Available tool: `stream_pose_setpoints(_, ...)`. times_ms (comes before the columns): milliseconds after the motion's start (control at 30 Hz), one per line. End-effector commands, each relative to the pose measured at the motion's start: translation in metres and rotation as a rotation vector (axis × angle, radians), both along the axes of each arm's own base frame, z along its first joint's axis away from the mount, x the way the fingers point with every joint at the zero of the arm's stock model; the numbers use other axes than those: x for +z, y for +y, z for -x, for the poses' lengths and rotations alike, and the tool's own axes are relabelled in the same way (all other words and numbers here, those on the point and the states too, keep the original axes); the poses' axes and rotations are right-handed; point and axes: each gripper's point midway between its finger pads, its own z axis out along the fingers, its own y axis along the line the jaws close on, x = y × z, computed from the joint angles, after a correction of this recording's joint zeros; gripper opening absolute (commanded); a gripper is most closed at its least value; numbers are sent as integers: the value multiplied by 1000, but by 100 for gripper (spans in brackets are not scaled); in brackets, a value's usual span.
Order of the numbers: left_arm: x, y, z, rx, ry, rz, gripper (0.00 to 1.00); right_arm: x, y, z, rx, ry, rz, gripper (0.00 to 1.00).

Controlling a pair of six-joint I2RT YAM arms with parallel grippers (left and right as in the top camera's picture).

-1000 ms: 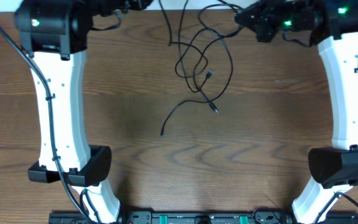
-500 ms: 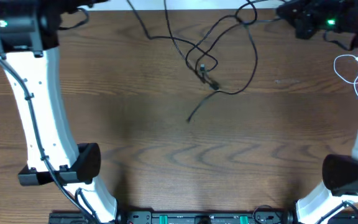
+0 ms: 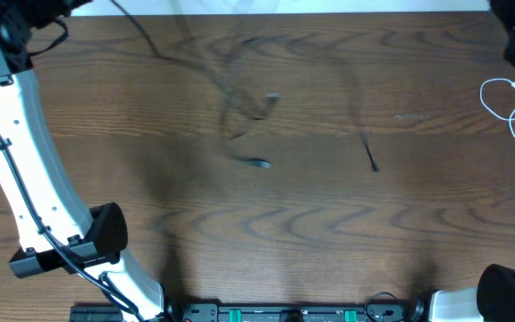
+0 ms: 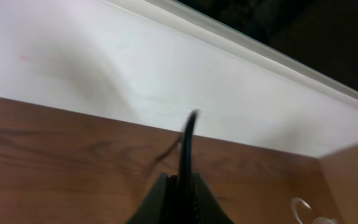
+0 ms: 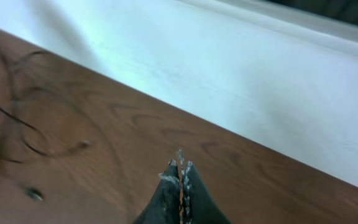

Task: Untangle cables

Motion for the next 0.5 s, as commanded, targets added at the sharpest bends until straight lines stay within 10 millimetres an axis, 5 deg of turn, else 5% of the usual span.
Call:
stream_pose_setpoints(0,12,14,7,51,-38,-52,8,16,-16,14,-56,-45,26,1)
stream_pose_setpoints(100,9,6,7,17,-25,-25,8,20,-19,19,-63,-56,18,1)
stream_pose_setpoints(267,12,-52,12,-160,-32,21,7,21,7,21,43,-42,-60,4)
stream_pose_setpoints(300,13,-69,15,-205,-30,29,7,20,14,20,69,-37,-71,11)
stream_pose_setpoints(333,13,-91,18,-259,-28,35,7,17,23,19,98,-25,-83,31)
stream_pose_setpoints(367,14,-114,23,-317,-31,40,8,15,29,18,115,-17,-86,41)
stream_pose_setpoints(467,18,-163,35,-431,-46,43,7,4,48,13,165,21,-93,55)
